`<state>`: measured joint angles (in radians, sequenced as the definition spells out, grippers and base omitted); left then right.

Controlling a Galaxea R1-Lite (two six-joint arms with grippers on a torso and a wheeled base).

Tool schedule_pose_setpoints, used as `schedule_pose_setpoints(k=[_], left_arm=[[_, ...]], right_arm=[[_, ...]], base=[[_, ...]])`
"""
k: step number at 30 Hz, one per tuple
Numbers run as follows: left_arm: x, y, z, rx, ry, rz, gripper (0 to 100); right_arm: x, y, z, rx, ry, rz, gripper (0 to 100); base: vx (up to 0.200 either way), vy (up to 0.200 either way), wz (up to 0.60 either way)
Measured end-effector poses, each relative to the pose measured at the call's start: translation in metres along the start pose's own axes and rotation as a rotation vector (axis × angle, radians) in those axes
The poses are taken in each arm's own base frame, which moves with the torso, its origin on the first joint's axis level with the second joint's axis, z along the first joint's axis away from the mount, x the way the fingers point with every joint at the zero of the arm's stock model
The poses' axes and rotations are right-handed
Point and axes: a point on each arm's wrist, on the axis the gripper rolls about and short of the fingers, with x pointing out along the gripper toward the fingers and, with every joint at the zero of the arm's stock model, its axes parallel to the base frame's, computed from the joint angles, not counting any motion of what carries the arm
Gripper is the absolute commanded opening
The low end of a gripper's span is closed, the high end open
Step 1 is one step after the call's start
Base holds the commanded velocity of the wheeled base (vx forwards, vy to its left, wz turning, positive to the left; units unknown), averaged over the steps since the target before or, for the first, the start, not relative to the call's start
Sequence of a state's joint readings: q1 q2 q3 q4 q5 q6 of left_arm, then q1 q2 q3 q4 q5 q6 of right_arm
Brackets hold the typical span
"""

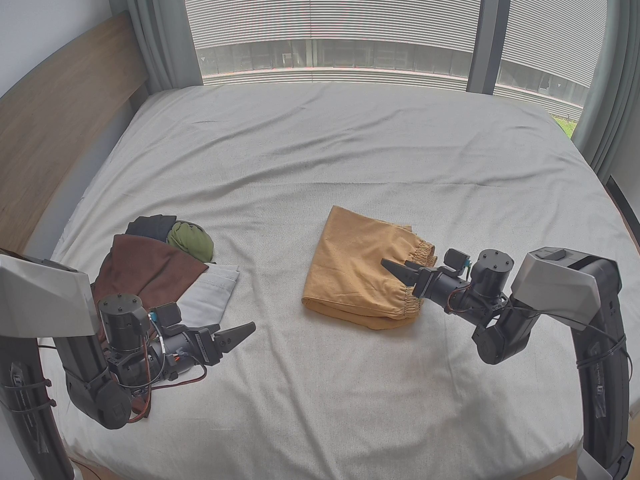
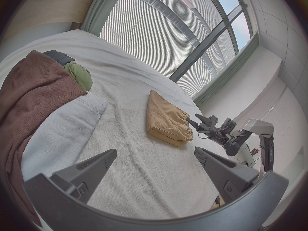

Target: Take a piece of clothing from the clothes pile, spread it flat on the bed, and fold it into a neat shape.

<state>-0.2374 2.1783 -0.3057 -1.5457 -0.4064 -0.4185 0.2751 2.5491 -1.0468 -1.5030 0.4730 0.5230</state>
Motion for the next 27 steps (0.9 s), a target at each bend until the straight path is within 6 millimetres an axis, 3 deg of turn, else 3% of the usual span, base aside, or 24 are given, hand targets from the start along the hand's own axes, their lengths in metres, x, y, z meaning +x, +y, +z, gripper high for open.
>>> schedule_pose_setpoints(k=[6,14,22,27], left_arm=[[0.0,0.0,0.0,0.0,0.001,-0.001,100],[-0.001,-0.002,0.001,0.003,-0.001,-0.006,100],[-0.015,-0.022,0.018,0.029,-0.065,-0.059,100],[-0.04,-0.052,0.034,0.07,-0.135,-0.151,100]], right_arm=[[0.002,-0.014,-0.021,0.015,0.022,-0.024,100],[-0.002,-0.011,-0.02,0.013,0.012,-0.037,100],[-0.027,0.035,0.032,-0.031,-0.048,-0.002,100],[-0.069,0.076,0.064,-0.088,-0.074,0.002,100]], base=[[0.0,0.0,0.0],[0.0,0.0,0.0],[0.0,0.0,0.0],[0.0,0.0,0.0]])
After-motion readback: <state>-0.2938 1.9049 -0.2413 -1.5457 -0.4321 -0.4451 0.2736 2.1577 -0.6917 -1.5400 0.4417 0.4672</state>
